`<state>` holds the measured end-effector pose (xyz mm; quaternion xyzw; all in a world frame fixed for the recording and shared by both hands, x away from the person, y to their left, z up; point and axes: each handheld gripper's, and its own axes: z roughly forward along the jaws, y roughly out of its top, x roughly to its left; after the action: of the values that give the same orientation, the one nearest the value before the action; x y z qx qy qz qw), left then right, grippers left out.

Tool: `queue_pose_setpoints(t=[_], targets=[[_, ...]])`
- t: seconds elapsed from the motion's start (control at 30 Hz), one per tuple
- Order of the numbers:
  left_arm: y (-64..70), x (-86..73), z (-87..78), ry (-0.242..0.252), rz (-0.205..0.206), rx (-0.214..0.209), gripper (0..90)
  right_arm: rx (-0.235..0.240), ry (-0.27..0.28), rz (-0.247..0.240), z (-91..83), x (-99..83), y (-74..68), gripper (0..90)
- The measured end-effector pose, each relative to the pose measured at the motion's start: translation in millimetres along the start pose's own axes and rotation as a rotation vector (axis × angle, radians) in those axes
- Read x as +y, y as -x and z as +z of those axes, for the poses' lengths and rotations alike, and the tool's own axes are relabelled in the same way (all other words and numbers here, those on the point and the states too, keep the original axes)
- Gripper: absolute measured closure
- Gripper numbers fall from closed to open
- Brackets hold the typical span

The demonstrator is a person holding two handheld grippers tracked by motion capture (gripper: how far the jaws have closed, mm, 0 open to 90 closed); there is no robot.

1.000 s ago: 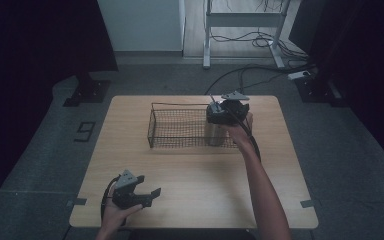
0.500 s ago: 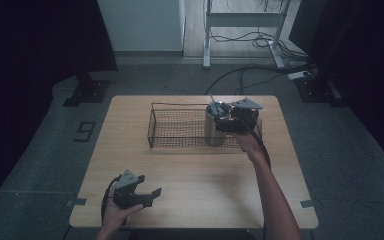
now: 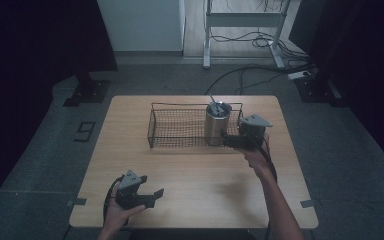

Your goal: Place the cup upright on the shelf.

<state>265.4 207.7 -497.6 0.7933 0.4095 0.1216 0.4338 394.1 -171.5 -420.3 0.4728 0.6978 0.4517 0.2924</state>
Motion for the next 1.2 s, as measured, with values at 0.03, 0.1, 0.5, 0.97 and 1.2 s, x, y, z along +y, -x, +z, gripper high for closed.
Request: queue_pose_setpoints(t=[0.03, 0.1, 0.5, 0.97, 1.2], targets=[[-0.1, 0.0, 0.3, 0.0, -0.001, -0.001, 15.7, 0.0, -0.002, 0.003, -2.1, -4.0, -0.6, 1.6], [-0.6, 0.2, 0.3, 0.0, 0.001, -0.001, 15.6, -0.003, 0.001, 0.008, -9.3, -17.3, -2.9, 2.8], [1.6, 0.3, 3.8, -0.009, 0.007, -0.004, 15.6, 0.004, -0.03, -0.015, -26.1, -58.9, -12.8, 5.3], [3.9, -0.2, 6.7, -0.016, 0.014, -0.004, 15.6, 0.039, -0.072, -0.025, -42.5, -109.5, -28.1, 7.6], [3.1, -0.5, 6.1, -0.016, 0.013, -0.001, 15.6, 0.033, -0.055, -0.019, -42.5, -108.3, -27.4, 7.9]])
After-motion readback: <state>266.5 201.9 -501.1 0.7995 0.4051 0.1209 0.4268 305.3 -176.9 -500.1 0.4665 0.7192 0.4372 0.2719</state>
